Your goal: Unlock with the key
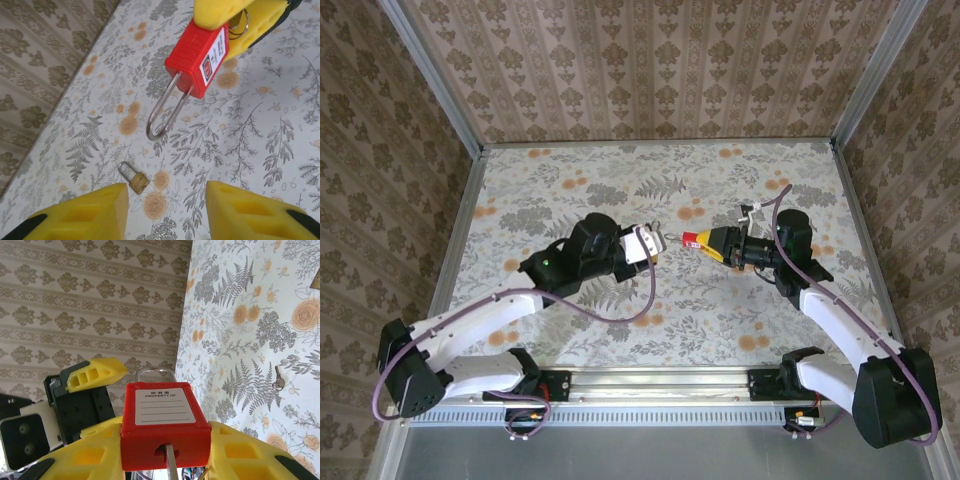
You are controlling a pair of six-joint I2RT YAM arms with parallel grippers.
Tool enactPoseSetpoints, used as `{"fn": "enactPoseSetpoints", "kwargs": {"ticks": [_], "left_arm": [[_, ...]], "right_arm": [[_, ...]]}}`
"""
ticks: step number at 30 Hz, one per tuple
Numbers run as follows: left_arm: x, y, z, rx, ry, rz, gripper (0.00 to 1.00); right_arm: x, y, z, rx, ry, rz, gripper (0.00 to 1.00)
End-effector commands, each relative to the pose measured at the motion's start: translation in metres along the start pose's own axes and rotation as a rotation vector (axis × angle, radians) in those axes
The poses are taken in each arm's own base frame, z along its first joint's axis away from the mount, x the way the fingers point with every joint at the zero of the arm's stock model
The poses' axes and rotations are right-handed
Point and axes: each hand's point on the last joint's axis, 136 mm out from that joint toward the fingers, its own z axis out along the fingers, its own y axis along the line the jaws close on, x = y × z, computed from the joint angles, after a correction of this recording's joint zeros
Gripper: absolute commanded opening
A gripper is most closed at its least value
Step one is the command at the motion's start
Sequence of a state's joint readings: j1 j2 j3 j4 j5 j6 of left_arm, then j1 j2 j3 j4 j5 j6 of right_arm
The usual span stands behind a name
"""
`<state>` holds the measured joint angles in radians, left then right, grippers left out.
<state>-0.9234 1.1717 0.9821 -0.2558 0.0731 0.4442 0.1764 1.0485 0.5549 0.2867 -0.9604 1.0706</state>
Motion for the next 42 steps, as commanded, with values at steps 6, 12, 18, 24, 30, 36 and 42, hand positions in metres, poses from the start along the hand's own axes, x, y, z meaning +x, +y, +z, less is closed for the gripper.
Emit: {"fn": "enactPoseSetpoints", "kwargs": {"ticks": [6, 12, 18, 24, 30, 36, 42], "left_arm": [[-0.017, 0.002, 0.014, 0.1, -0.025, -0.002, 0.37], [-0.016, -0.001, 0.023, 0.129, -0.01, 0.004, 0.37], [-0.014, -0.002, 0.028, 0.13, -0.011, 0.008, 0.36], [-0.013, -0.002, 0.031, 0.129, -0.012, 0.014, 0.24], [-0.014, -0.003, 0.033, 0.136, -0.02, 0.016, 0.14], [-0.012, -0.002, 0.032, 0.128, -0.011, 0.021, 0.03], [-0.011, -0.002, 0.03, 0.122, -0.014, 0.022, 0.0]], "right_arm": [[0.012, 0.009, -0.005, -0.037, 0.041, -0.057, 0.24], [0.014, 0.009, -0.006, -0.035, 0.047, -0.06, 0.24], [0.014, 0.006, -0.005, -0.032, 0.047, -0.056, 0.24], [0.015, 0.005, -0.005, -0.032, 0.048, -0.052, 0.24], [0.015, 0.004, -0.005, -0.029, 0.048, -0.046, 0.24], [0.014, 0.003, -0.005, -0.025, 0.039, -0.048, 0.24], [0.013, 0.003, -0.005, -0.023, 0.039, -0.046, 0.24]]}}
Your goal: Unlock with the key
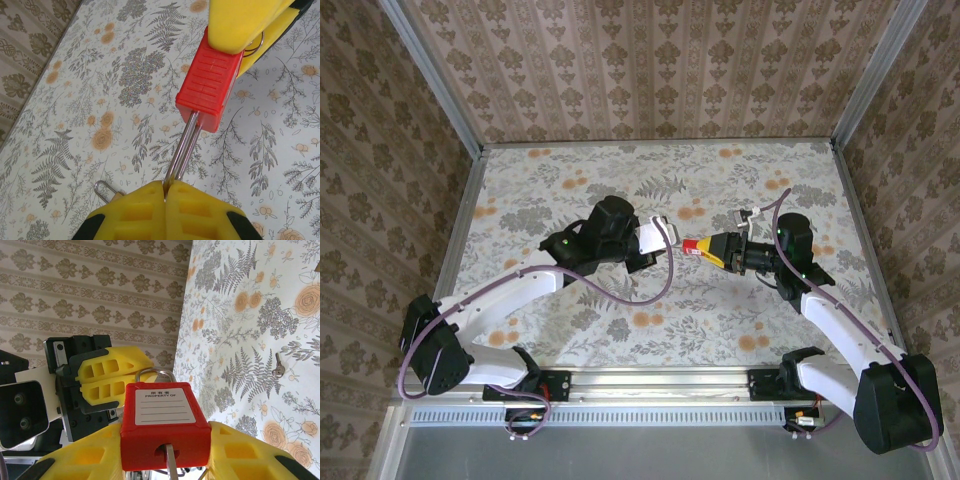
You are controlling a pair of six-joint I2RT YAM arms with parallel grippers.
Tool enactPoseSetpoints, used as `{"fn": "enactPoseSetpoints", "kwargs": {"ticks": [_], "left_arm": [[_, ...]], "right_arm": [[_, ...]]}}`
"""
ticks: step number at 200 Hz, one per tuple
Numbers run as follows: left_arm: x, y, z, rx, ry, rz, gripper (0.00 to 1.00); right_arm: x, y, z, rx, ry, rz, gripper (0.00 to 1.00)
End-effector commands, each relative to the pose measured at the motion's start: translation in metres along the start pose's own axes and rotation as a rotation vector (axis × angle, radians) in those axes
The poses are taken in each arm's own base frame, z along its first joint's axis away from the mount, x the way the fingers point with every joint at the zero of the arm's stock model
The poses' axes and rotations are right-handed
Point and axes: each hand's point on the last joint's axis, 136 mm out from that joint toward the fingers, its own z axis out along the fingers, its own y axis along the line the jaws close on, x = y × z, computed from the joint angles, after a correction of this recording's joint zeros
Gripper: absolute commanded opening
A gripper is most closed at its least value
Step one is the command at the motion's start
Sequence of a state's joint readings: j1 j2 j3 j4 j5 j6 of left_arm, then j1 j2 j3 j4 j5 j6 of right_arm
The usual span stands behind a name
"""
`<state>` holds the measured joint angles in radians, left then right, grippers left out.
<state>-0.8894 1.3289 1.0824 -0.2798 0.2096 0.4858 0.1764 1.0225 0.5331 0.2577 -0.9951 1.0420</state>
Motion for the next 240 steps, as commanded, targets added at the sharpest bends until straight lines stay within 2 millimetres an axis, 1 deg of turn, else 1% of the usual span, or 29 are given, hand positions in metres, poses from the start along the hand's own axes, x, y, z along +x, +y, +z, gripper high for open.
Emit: {"fn": "enactPoseSetpoints", "kwargs": {"ticks": [1, 24, 67, 145, 183, 210, 235, 240], "left_arm": [[-0.008, 0.004, -0.003, -0.011, -0.029, 0.011, 0.0], [-0.005, 0.003, -0.004, -0.013, -0.022, 0.014, 0.0], [0.006, 0.005, -0.006, -0.042, 0.018, 0.029, 0.0], [0.018, 0.014, -0.017, -0.099, 0.056, 0.036, 0.0], [0.02, 0.016, -0.023, -0.115, 0.061, 0.034, 0.0], [0.019, 0.014, -0.024, -0.104, 0.057, 0.022, 0.0], [0.019, 0.01, -0.025, -0.092, 0.054, 0.002, 0.11], [0.019, 0.01, -0.025, -0.091, 0.054, 0.0, 0.14]], "right_arm": [[0.0, 0.005, -0.002, -0.018, 0.002, -0.039, 0.24], [0.0, 0.004, -0.002, -0.014, 0.001, -0.039, 0.23], [-0.002, 0.005, -0.002, -0.011, -0.001, -0.042, 0.22], [-0.005, 0.008, -0.007, -0.011, -0.009, -0.045, 0.22], [-0.007, 0.007, -0.011, -0.009, -0.02, -0.044, 0.22], [-0.008, 0.008, -0.012, -0.011, -0.022, -0.047, 0.22], [-0.009, 0.01, -0.012, -0.014, -0.025, -0.048, 0.22], [-0.009, 0.01, -0.012, -0.015, -0.026, -0.049, 0.22]]}}
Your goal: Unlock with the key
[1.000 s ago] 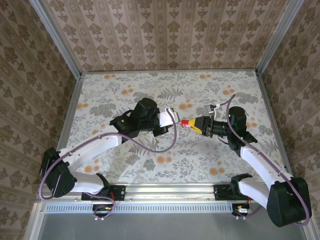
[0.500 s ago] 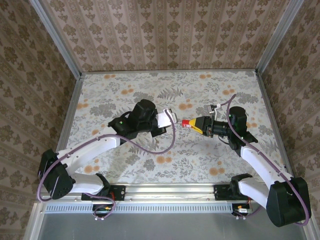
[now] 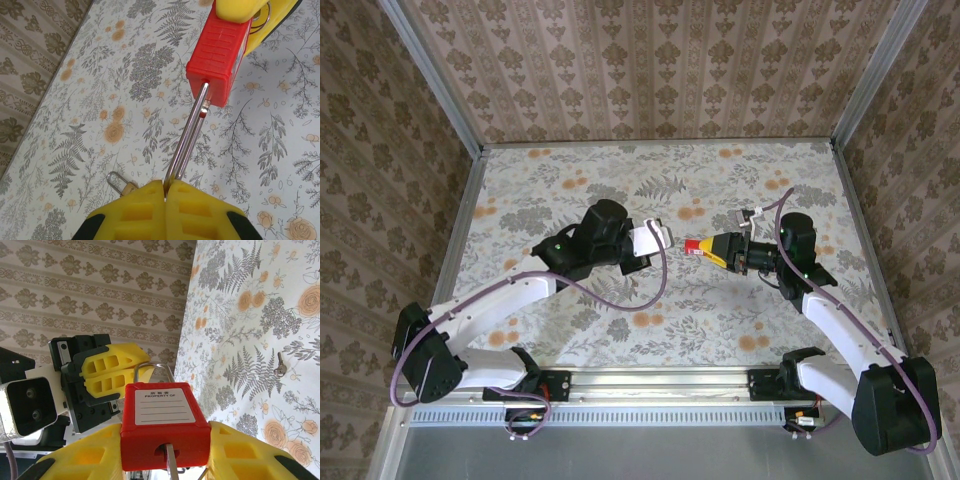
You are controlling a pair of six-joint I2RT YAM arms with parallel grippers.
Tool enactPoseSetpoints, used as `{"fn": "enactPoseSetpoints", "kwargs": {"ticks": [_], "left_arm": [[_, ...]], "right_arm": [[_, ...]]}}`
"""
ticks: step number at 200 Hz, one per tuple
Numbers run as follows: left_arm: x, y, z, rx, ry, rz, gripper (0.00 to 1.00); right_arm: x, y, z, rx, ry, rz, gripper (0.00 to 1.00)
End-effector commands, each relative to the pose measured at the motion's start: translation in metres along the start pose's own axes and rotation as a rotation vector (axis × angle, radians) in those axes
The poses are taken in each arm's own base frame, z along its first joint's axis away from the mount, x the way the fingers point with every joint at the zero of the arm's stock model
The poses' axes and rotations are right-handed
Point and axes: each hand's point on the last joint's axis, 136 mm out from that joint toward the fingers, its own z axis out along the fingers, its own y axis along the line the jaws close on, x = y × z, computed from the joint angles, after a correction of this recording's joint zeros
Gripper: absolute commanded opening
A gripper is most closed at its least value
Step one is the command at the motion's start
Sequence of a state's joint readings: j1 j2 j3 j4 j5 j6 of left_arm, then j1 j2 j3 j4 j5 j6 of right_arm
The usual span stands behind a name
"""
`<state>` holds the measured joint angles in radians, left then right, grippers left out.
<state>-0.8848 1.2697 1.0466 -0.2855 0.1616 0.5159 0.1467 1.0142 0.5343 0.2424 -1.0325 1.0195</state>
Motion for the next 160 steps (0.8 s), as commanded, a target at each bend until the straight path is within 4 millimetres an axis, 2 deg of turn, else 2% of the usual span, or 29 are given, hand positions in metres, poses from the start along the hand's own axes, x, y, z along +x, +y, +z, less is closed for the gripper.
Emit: {"fn": "enactPoseSetpoints", "kwargs": {"ticks": [1, 10, 28, 50, 92, 115, 146, 160], "left_arm": [[0.013, 0.005, -0.012, -0.037, 0.044, -0.03, 0.15], [0.014, 0.006, -0.012, -0.043, 0.048, -0.033, 0.23], [0.014, 0.006, -0.014, -0.058, 0.053, -0.028, 0.3], [0.012, 0.008, -0.018, -0.082, 0.041, -0.026, 0.47], [0.004, 0.013, -0.018, -0.141, 0.016, -0.002, 0.58], [-0.003, 0.025, -0.012, -0.274, 0.02, 0.049, 0.67], [-0.027, 0.017, -0.006, -0.37, 0.031, 0.187, 0.67], [-0.042, 0.005, -0.002, -0.396, -0.006, 0.276, 0.69]], "right_arm": [[-0.009, 0.009, -0.006, -0.006, -0.031, -0.038, 0.22], [-0.009, 0.01, -0.006, -0.006, -0.032, -0.038, 0.22], [-0.011, 0.01, -0.006, -0.005, -0.036, -0.038, 0.22], [-0.012, 0.011, -0.005, -0.006, -0.038, -0.041, 0.22], [-0.014, 0.01, -0.005, -0.008, -0.045, -0.038, 0.22], [-0.016, 0.009, -0.005, -0.005, -0.053, -0.028, 0.21], [-0.017, 0.012, -0.005, -0.009, -0.064, -0.024, 0.21], [-0.017, 0.012, -0.006, -0.008, -0.067, -0.024, 0.21]]}}
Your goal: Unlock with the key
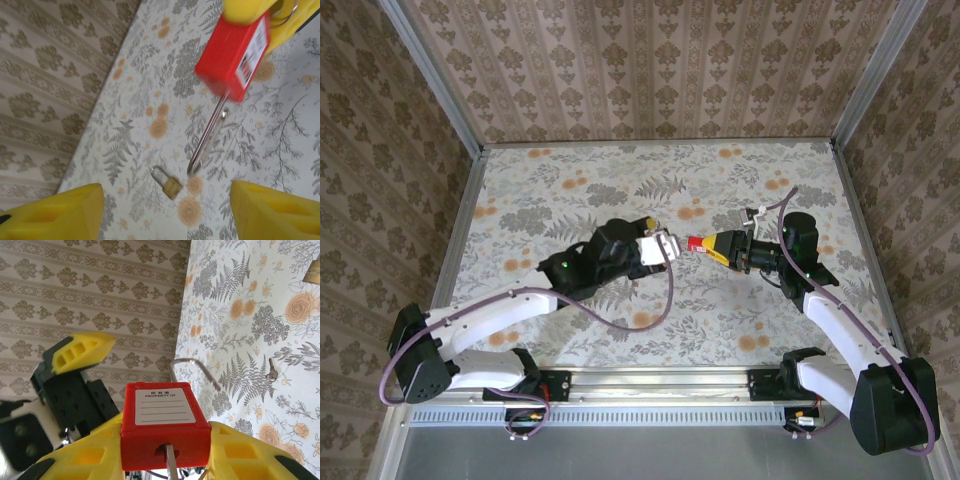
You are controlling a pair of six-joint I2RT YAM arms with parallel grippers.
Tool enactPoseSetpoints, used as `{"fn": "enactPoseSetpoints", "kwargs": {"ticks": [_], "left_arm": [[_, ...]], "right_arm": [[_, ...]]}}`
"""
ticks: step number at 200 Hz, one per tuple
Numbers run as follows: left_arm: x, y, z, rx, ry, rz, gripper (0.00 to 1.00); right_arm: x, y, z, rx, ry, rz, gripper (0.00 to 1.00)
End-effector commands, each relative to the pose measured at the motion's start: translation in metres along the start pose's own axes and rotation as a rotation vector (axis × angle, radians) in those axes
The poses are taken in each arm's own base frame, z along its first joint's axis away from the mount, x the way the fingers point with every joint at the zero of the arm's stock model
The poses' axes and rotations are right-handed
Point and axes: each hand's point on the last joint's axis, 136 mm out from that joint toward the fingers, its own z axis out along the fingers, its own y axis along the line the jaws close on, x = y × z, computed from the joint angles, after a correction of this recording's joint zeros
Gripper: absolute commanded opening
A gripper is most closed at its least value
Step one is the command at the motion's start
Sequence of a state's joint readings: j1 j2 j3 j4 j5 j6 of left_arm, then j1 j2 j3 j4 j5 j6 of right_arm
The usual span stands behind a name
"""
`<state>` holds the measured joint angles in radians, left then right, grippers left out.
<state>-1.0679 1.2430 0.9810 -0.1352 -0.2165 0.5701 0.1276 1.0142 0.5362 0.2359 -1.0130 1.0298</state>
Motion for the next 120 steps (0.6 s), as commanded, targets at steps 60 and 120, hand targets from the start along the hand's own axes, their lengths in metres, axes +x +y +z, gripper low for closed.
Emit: {"fn": "enactPoseSetpoints", "kwargs": {"ticks": [60, 120], "left_arm": [[-0.056, -0.027, 0.022, -0.217, -0.125, 0.365, 0.87], [-0.056, -0.022, 0.053, -0.246, -0.075, 0.379, 0.82]], "right_arm": [[-0.008, 0.018, -0.003, -0.028, -0.06, -0.009, 0.21], [0.001, 0.016, -0.004, -0.021, -0.049, 0.004, 0.21]]}}
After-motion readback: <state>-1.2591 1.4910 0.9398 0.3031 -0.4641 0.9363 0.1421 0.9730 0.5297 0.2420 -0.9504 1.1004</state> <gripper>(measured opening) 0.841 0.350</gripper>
